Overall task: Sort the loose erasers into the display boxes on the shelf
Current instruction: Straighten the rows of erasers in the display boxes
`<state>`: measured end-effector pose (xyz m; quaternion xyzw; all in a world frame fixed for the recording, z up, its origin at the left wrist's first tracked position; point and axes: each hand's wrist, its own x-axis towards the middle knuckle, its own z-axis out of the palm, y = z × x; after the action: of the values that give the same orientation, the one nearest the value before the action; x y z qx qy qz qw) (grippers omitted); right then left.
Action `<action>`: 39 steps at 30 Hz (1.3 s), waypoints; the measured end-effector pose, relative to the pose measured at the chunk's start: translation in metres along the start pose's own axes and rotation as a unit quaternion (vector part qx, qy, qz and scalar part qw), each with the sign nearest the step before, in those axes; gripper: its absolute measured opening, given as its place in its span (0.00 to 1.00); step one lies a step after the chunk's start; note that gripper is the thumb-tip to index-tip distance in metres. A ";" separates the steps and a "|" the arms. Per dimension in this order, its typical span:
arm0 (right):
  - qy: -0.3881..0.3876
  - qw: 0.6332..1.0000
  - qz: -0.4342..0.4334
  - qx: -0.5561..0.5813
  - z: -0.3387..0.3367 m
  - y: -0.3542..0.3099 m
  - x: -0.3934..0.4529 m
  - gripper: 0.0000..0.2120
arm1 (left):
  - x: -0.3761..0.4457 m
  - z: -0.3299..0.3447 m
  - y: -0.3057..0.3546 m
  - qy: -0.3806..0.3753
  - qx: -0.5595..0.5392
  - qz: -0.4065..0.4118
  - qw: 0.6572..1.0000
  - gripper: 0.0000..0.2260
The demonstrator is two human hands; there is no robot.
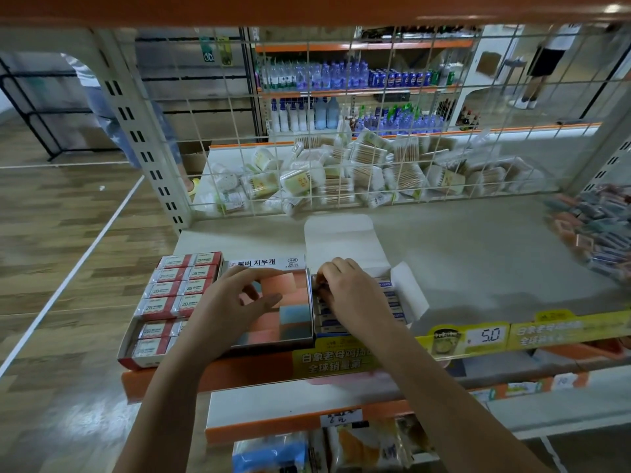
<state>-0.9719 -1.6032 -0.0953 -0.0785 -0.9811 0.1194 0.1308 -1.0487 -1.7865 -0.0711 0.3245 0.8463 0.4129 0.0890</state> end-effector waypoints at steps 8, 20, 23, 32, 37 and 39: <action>0.001 1.000 -0.003 -0.028 0.000 -0.006 0.003 0.10 | 0.002 0.000 0.001 -0.003 -0.007 -0.004 1.000 0.15; 0.069 0.940 0.112 0.315 -0.009 0.008 -0.001 0.07 | 0.005 0.001 -0.001 -0.011 -0.011 0.001 1.000 0.15; 0.052 0.918 0.135 0.370 -0.015 0.016 0.000 0.08 | 0.007 0.002 -0.002 -0.011 -0.016 0.004 1.000 0.15; -0.018 0.963 0.080 0.258 -0.016 0.013 0.001 0.10 | 0.013 0.006 -0.004 -0.026 -0.018 0.012 0.999 0.14; 0.000 0.992 0.025 0.122 -0.015 0.008 0.002 0.08 | 0.015 0.003 -0.009 -0.030 -0.020 0.008 0.999 0.14; 0.001 0.996 0.004 0.088 -0.012 0.008 0.003 0.06 | 0.015 0.002 -0.009 -0.031 -0.018 0.010 0.999 0.14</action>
<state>-0.9706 -1.5923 -0.0855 -0.0707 -0.9664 0.2054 0.1377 -1.0637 -1.7799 -0.0778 0.3440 0.8325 0.4184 0.1169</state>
